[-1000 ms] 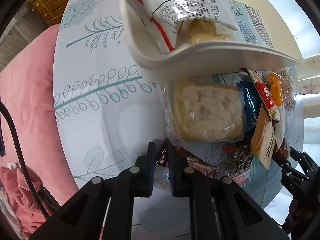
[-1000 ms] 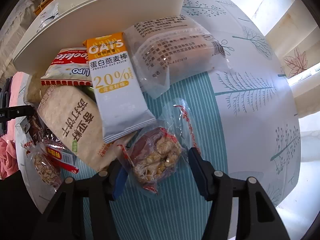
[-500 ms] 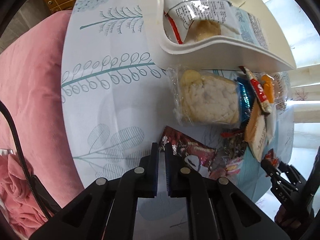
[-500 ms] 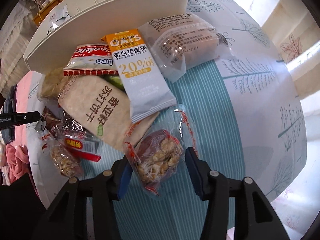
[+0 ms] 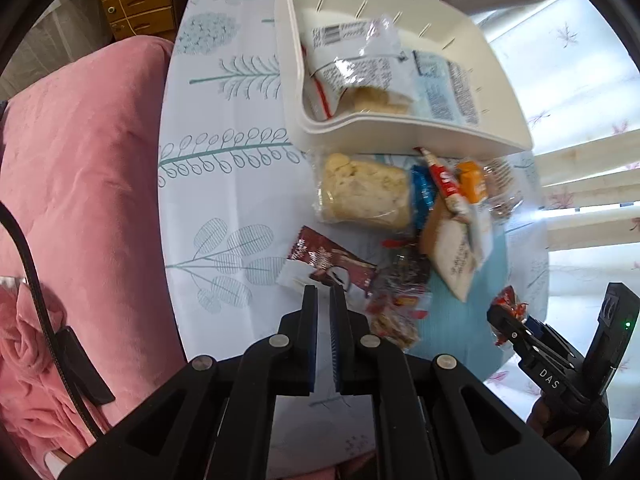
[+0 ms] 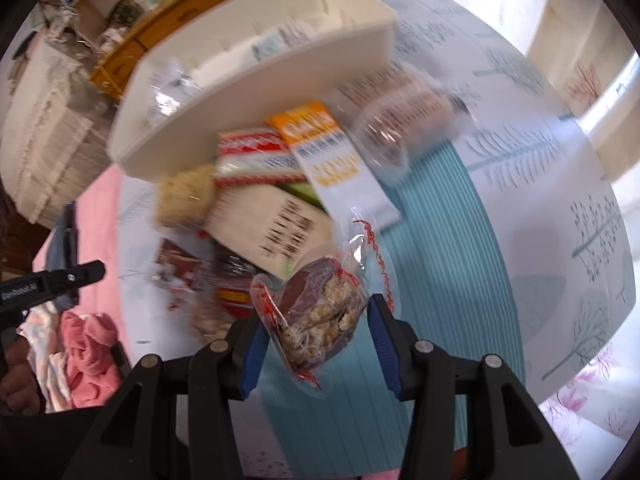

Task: Organize snacks
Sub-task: 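Grasp the nut cluster bag with the right tool while the left grasps the brown chocolate wrapper, then carry both held snacks over the white basket and open both tools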

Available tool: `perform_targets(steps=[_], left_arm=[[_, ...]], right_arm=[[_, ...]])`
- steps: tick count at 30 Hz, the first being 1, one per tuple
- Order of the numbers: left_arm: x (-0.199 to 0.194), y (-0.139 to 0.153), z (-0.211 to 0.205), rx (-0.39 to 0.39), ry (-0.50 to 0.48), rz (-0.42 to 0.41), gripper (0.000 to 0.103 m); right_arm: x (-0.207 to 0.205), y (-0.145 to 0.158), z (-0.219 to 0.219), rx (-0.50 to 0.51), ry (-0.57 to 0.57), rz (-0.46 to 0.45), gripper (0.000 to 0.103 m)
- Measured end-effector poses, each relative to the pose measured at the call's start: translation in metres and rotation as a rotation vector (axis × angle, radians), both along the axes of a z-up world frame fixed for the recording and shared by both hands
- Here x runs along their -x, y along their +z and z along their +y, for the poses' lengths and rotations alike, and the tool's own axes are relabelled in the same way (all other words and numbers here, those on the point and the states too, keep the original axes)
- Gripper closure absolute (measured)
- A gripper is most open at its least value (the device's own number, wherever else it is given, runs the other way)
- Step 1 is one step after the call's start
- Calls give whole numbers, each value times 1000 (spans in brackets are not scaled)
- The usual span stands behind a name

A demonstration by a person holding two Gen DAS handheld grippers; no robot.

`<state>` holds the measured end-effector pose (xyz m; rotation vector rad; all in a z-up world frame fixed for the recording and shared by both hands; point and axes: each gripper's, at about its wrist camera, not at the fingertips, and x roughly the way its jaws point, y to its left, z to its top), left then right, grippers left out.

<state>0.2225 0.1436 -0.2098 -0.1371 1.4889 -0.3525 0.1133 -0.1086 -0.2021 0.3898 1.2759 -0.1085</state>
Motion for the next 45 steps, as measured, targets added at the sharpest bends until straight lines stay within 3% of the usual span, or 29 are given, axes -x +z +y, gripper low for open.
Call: perform_targets(steps=[14, 25, 33, 42, 44, 45], left_arm=[[0, 96, -13, 46, 78, -121, 99], [-31, 163, -50, 82, 141, -269, 99], [-63, 171, -85, 68, 156, -306, 99], [-103, 152, -113, 68, 162, -284, 99], [-111, 144, -120, 63, 157, -269, 92], [-113, 140, -121, 60, 159, -260, 84]], right_arm=[[-42, 72, 14, -87, 185, -171, 55], [-82, 119, -1, -123, 296, -308, 55], [-116, 136, -21, -101, 326, -379, 54], [-152, 120, -40, -51, 342, -389, 54], [-157, 116, -42, -54, 362, -395, 54], [-159, 116, -43, -51, 364, -403, 54]])
